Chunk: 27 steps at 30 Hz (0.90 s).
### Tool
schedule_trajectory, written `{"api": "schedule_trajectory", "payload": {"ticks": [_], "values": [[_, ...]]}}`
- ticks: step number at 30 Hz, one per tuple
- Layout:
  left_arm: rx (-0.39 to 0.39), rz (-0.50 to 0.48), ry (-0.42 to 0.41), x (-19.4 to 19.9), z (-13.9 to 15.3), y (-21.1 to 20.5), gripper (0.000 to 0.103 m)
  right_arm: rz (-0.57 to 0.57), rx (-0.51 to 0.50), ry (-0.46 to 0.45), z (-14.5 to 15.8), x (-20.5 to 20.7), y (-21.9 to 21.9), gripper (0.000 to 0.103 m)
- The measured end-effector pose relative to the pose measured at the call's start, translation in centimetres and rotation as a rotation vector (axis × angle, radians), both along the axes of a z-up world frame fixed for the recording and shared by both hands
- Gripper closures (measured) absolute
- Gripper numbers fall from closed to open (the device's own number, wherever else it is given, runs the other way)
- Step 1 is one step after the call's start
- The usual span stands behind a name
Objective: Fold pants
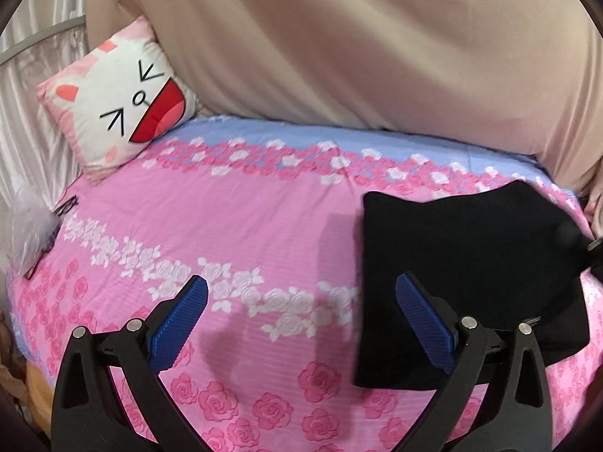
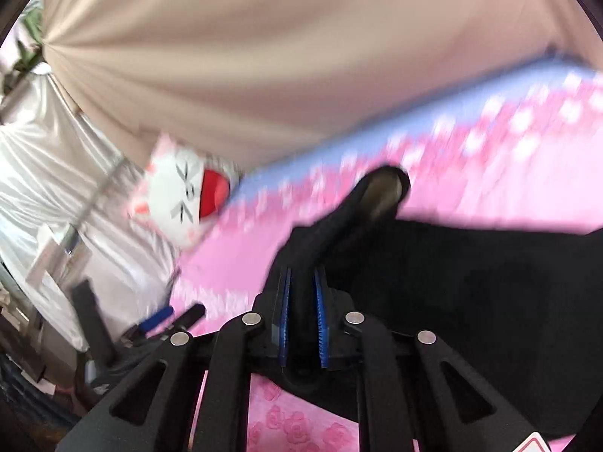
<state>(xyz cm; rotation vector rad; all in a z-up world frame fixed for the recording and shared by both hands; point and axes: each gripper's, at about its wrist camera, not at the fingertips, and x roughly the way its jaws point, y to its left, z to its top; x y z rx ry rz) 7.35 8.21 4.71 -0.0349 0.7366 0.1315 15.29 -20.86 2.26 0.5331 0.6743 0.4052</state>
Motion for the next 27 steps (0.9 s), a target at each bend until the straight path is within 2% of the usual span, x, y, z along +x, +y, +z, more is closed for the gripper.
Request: {"api": "schedule_trajectory", "payload": {"ticks": [3,5,7,8,10,11,12,13,14,17,20,23,25,26,27], "values": [[0.003,-0.024,-0.003,0.2,-0.1,-0.7,0.005,-0.130,-0.035,0.040,-1.2,-2.5,-5.6,0.093],[-0.001,-0.044,0.029,0.8,-1.2,-1.7,0.005,-0.257,-0.039,0.141,-4.8,-4.0,-9.4,0.093],[-0.003,-0.069,0.062,1.3,-2.2,-3.0,0.005,-0.323,-0.078,0.241,-8.1,-4.8,-11.1,0.091],[-0.001,-0.081,0.076,1.5,-2.6,-3.6,0.005,-0.346,-0.105,0.300,-9.7,-4.9,-11.5,0.086],[0.003,-0.119,0.106,2.0,-3.3,-5.3,0.005,-0.337,0.004,0.269,-10.3,-5.7,-12.3,0.086],[0.009,-0.132,0.109,2.1,-3.4,-6.0,0.005,-0.336,0.035,0.252,-10.1,-6.0,-12.7,0.073],[0.016,-0.139,0.107,2.0,-3.3,-6.4,0.005,-0.332,0.061,0.225,-9.6,-6.3,-13.0,0.051],[0.026,-0.144,0.103,2.0,-3.3,-6.8,0.005,-0.328,0.074,0.188,-8.9,-6.6,-13.1,0.042],[0.037,-0.142,0.099,2.0,-3.2,-7.1,0.005,-0.317,0.072,0.176,-8.6,-6.7,-13.2,0.039],[0.055,-0.111,0.106,2.3,-3.5,-7.1,0.005,-0.203,0.080,0.178,-8.6,-6.2,-10.7,0.039],[0.100,-0.049,0.158,3.2,-5.1,-6.4,0.005,-0.079,0.027,0.210,-9.8,-5.4,-7.0,0.039],[0.051,-0.014,0.190,3.3,-5.9,-5.0,0.005,-0.070,-0.047,0.195,-10.4,-4.1,-4.5,0.040],[0.035,-0.007,0.186,3.3,-5.6,-4.5,0.005,-0.059,-0.116,0.180,-10.0,-3.1,-3.1,0.065],[0.043,-0.008,0.179,3.2,-5.3,-4.5,0.005,-0.041,-0.112,0.174,-9.5,-2.7,-2.8,0.087],[0.050,-0.008,0.170,3.1,-5.1,-4.5,0.005,-0.037,-0.111,0.146,-8.2,-2.8,-2.9,0.088]]}}
